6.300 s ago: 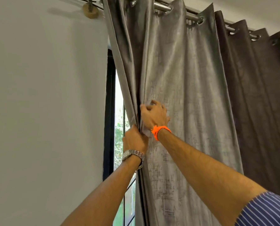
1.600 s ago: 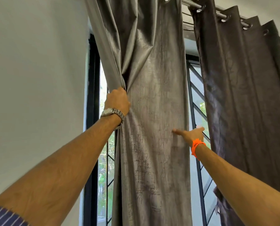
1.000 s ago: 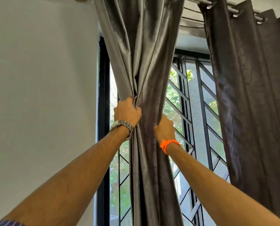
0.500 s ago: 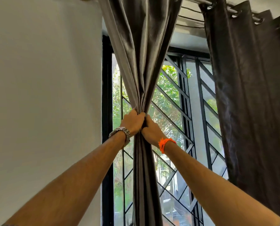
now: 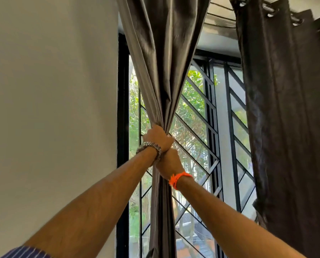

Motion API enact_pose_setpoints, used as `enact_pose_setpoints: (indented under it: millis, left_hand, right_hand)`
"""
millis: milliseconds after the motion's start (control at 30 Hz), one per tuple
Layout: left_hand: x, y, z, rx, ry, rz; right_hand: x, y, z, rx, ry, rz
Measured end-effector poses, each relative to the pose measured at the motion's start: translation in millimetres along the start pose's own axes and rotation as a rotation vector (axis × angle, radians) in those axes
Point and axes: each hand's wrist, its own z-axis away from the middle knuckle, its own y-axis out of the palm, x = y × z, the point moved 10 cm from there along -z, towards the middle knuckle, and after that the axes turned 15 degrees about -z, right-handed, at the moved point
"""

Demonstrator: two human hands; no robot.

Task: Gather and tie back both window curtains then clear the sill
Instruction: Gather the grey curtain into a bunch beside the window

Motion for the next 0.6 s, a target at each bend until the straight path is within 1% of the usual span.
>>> enact_pose_setpoints:
  millis: [100, 167, 200, 233, 333, 367, 400, 467, 533, 600]
  left_hand:
    - [0.5, -7.6, -4.3, -0.089, 0.012, -0.083]
    - [1.8, -5.8, -4.9, -0.094, 0.031, -0.083]
    - [2.1, -4.0, -5.0, -0.089, 0.036, -0.081]
    - [1.3, -2.5, -4.3, -0.092, 0.042, -0.08]
    - [-3.5, 3.0, -4.0, -0.101, 0.053, -0.114]
    - [-4.6, 5.1, -5.1, -0.109, 0.059, -0.121]
    - [-5.1, 7.8, -7.1, -0.114, 0.067, -0.125]
    - [-5.1, 10.6, -8.8, -0.128, 0.066, -0.128]
    - [-2.0, 13.2, -10.8, -0.117, 0.039, -0.134]
    - [0.3, 14.5, -11.7, -0.118, 0.021, -0.155]
  right_hand:
    - [6.4, 1.8, 6.3, 0.138, -0.055, 0.046]
    - [12.2, -14.3, 3.2, 0.187, -0.087, 0.038]
    - [14.1, -29.4, -3.2, 0.154, -0.105, 0.007]
    - [17.9, -49.2, -9.1, 0.074, -0.127, -0.035]
    - [47.8, -106.9, -22.3, -0.273, -0.271, -0.044]
    - [61.5, -112.6, -26.9, -0.321, -0.32, -0.023]
    - [78.5, -112.4, -31.5, -0.33, -0.37, 0.007]
    - [106.7, -104.6, -45.3, -0.288, -0.429, 0.038]
    - [121.0, -102.1, -67.6, -0.27, -0.442, -0.001]
    - [132.0, -103.5, -87.3, -0.305, -0.452, -0.044]
